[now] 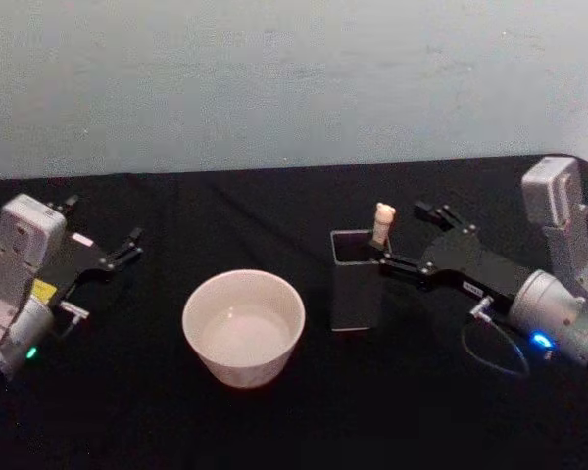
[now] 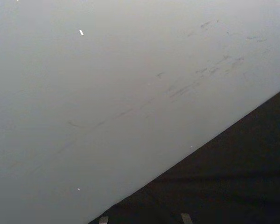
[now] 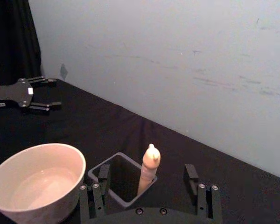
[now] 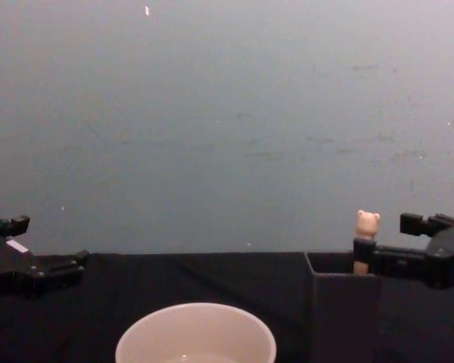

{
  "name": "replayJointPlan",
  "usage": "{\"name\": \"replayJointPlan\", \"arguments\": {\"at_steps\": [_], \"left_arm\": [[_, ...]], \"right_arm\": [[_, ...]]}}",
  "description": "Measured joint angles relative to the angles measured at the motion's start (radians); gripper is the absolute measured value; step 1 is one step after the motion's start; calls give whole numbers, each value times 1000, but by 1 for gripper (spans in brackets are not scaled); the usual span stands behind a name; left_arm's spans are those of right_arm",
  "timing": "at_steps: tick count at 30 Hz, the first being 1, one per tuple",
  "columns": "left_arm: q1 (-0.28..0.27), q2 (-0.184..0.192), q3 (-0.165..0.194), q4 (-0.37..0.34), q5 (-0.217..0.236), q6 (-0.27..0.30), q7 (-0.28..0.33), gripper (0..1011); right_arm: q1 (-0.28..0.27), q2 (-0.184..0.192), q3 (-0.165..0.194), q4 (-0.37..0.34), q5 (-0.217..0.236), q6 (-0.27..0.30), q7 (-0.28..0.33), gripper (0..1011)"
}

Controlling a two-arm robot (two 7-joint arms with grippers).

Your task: Pick up the stirring spoon with one hand, stir inside the cup, then place it back in its original position.

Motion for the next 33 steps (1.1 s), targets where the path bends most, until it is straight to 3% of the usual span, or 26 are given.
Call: {"name": "replayJointPlan", "arguments": {"at_steps": [16, 33], "left_arm": [[0, 0, 0, 0, 0, 0, 0, 1001], [0, 0, 0, 0, 0, 0, 0, 1001]], "right_arm": [[68, -73, 5, 86, -20, 54, 28, 1002], [97, -98, 9, 115, -14, 84, 38, 1002]]}}
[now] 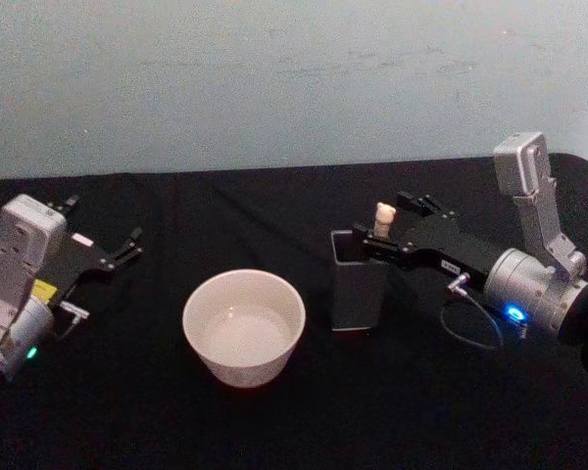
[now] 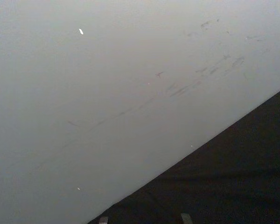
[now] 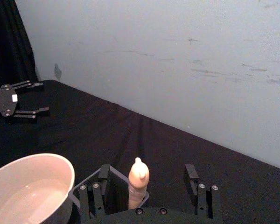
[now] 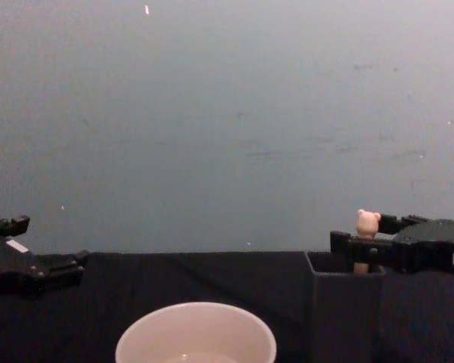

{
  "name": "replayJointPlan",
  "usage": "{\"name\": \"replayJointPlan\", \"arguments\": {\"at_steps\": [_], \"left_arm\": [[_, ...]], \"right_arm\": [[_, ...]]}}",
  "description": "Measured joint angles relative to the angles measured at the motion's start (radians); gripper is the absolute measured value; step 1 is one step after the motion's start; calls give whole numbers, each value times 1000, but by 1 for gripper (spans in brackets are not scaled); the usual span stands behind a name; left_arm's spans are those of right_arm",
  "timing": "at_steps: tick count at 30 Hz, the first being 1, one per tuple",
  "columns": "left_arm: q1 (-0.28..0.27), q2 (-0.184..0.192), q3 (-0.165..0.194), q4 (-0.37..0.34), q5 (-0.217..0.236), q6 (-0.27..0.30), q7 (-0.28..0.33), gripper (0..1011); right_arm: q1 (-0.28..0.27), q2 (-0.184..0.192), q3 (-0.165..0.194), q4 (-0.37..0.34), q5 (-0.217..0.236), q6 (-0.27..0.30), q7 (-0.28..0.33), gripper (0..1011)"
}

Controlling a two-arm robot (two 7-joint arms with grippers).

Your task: Pick up the stirring spoon with one hand, stir inside the cup, then place it back in its original position.

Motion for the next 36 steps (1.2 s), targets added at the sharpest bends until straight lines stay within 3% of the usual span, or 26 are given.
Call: {"name": "replayJointPlan", "arguments": {"at_steps": [18, 32, 36], "left_arm": [[0, 0, 0, 0, 0, 0, 0, 1001], [0, 0, 0, 0, 0, 0, 0, 1001], [0, 0, 0, 0, 0, 0, 0, 1001]], "right_arm": [[-2, 2, 0, -2, 1, -2, -1, 995], [-2, 2, 0, -3, 1, -4, -2, 650], [-2, 2, 0, -3, 1, -4, -2, 478]]}}
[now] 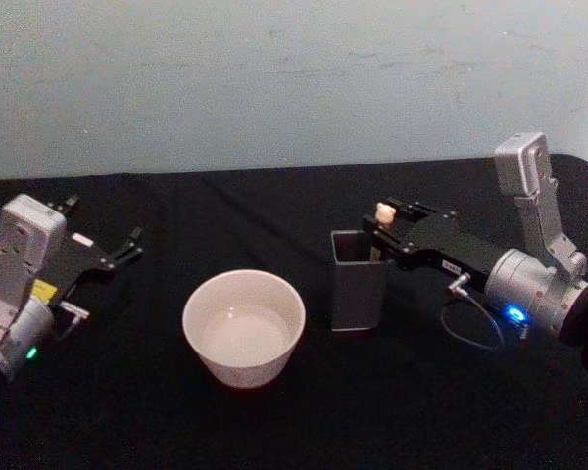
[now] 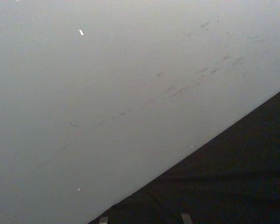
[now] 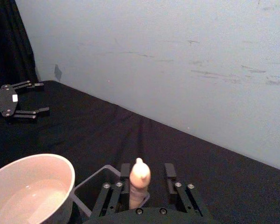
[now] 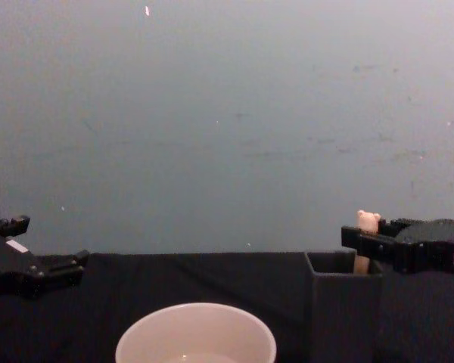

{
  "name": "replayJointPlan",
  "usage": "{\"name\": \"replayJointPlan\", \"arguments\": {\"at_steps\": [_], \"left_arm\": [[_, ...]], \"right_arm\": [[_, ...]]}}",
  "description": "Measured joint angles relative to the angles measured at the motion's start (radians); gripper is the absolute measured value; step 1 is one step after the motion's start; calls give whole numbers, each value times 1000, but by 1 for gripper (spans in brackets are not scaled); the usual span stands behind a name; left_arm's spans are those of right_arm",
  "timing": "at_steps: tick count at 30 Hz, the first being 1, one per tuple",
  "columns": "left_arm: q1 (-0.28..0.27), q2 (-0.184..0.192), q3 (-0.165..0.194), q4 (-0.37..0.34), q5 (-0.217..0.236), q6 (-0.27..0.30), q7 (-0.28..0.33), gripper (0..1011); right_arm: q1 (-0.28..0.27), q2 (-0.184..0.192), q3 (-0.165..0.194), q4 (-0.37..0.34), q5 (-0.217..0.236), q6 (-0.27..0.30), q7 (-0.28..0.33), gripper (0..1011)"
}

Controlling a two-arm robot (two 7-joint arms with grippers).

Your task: Pick up the stirring spoon with one hand, stir inside the cup, then place it back in its original position.

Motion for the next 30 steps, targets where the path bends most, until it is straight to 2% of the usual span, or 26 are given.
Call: {"name": "replayJointPlan", "arguments": {"at_steps": [6, 7, 9, 30], "left_arm": [[0, 0, 0, 0, 0, 0, 0, 1001], [0, 0, 0, 0, 0, 0, 0, 1001], [0, 0, 0, 0, 0, 0, 0, 1001], [0, 0, 0, 0, 0, 0, 0, 1001]], "right_arm": [[0, 0, 0, 0, 0, 0, 0, 302], [0, 0, 0, 0, 0, 0, 0, 247], [0, 0, 0, 0, 0, 0, 0, 216], [0, 0, 0, 0, 0, 0, 0, 211]]}}
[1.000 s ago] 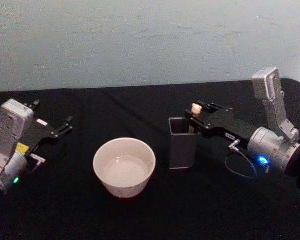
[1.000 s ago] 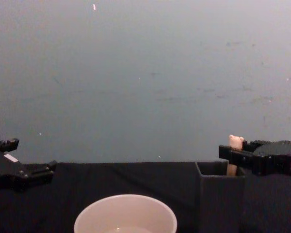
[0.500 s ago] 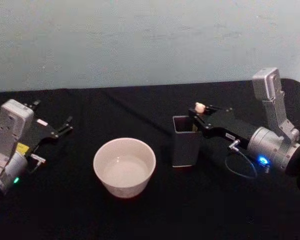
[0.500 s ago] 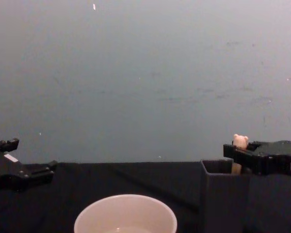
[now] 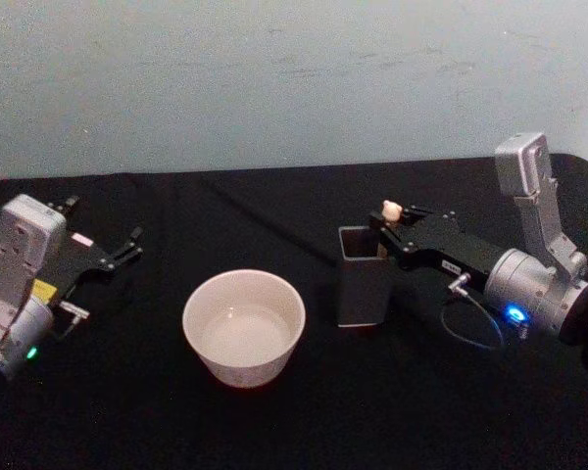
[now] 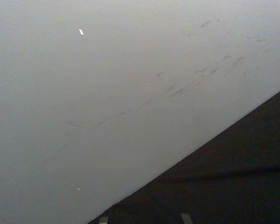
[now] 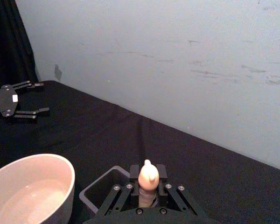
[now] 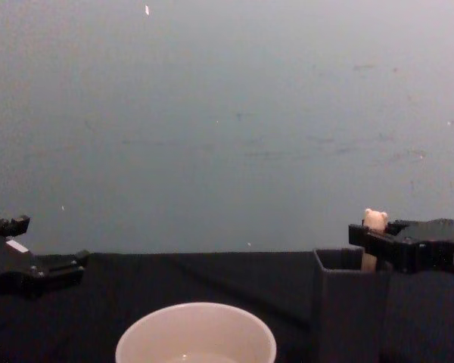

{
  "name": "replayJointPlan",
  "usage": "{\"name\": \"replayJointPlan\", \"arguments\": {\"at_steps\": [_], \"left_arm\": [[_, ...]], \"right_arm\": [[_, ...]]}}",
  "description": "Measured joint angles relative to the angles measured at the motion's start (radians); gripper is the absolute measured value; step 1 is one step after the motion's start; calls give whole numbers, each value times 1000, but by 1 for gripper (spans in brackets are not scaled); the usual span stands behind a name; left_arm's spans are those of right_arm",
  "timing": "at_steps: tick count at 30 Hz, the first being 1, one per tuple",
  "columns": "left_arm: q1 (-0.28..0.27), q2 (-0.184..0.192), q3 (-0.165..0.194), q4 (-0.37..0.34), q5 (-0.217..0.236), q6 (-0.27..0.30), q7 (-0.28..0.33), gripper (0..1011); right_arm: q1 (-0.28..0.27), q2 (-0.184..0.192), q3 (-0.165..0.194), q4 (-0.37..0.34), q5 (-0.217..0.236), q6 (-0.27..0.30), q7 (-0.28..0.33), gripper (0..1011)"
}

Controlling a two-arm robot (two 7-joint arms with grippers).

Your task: Pick up the stirring spoon with one hand, stir inside the cup, then place it back in its original position.

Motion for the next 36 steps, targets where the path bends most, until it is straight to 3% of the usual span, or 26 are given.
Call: {"name": "replayJointPlan", "arguments": {"at_steps": [7, 20, 36], "left_arm": [[0, 0, 0, 0, 0, 0, 0, 1001], [0, 0, 0, 0, 0, 0, 0, 1001], [0, 0, 0, 0, 0, 0, 0, 1001]], "right_arm": [[-6, 6, 6, -15, 27, 15, 18, 211], [-20, 30, 15, -96, 130, 81, 36, 211], [-11, 57, 30, -152, 204, 84, 4, 211]]}}
